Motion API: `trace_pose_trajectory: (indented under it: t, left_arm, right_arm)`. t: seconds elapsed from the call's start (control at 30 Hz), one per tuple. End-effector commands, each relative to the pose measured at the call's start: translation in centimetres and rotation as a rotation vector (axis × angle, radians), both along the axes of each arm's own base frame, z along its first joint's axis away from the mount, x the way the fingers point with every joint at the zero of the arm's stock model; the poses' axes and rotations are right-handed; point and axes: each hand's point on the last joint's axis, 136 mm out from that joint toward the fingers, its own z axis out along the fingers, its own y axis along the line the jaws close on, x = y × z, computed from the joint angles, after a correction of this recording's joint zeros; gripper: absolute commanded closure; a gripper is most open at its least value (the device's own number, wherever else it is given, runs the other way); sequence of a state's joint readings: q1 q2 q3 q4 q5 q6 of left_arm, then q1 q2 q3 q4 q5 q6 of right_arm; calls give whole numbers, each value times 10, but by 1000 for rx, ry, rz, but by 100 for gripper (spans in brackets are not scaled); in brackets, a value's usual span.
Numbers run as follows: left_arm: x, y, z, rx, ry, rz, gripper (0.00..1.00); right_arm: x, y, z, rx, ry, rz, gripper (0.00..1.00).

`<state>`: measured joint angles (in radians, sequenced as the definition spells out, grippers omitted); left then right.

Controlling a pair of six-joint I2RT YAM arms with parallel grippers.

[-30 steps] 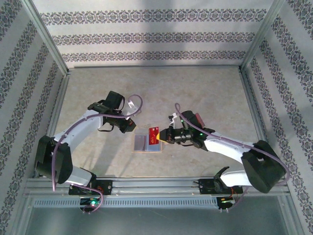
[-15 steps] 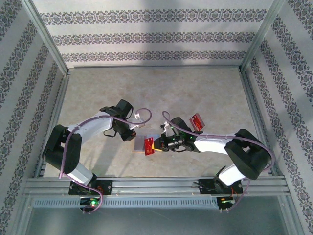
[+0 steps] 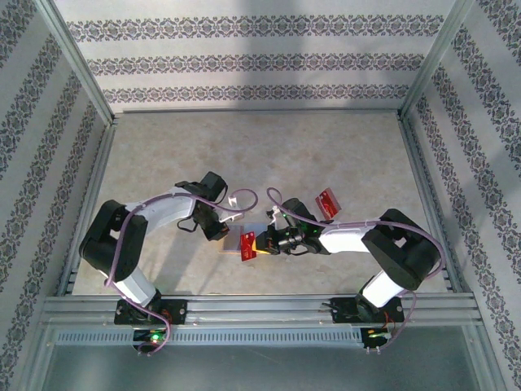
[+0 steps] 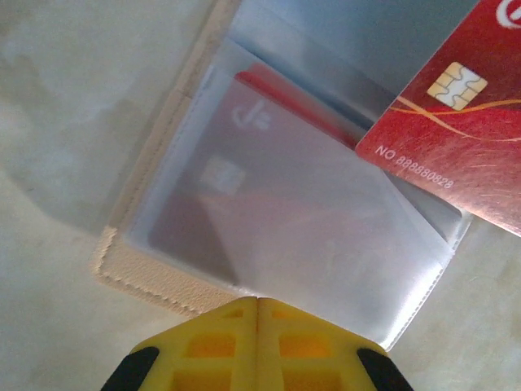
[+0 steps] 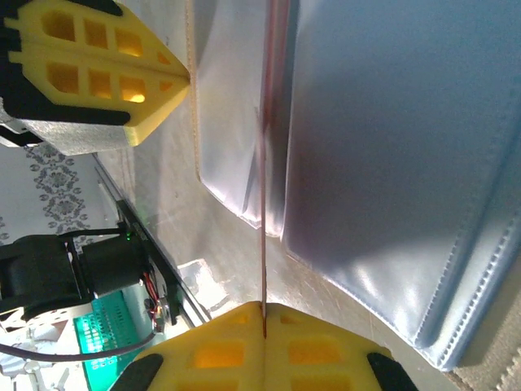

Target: Put the credit cards into the card holder

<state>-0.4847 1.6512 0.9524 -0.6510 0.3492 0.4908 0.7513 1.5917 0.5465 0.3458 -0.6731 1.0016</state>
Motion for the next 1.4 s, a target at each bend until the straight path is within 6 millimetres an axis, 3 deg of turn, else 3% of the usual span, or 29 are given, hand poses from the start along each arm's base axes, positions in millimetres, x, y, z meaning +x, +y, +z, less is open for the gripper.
trace_pose_trajectory:
  t: [0.0, 0.37, 0.63, 0.8, 1.37]
  left_arm:
    - [2, -1, -3, 28, -8, -32, 98]
    - [-3, 0, -15, 38, 21, -39, 98]
    - [-3, 1, -18, 56, 25, -47, 98]
    - [-2, 0, -17, 59, 27, -47, 98]
    - [-5, -2, -17, 68, 27, -59, 98]
  right_arm:
    - [-6, 3, -2, 13, 3, 16, 100]
    - [0, -1, -15, -4, 26, -15, 100]
    - [-15, -10, -2, 12, 6, -17, 100]
    - [-24, -4, 3, 42, -4, 8, 100]
    - [-18, 6, 26, 101, -42, 10, 100]
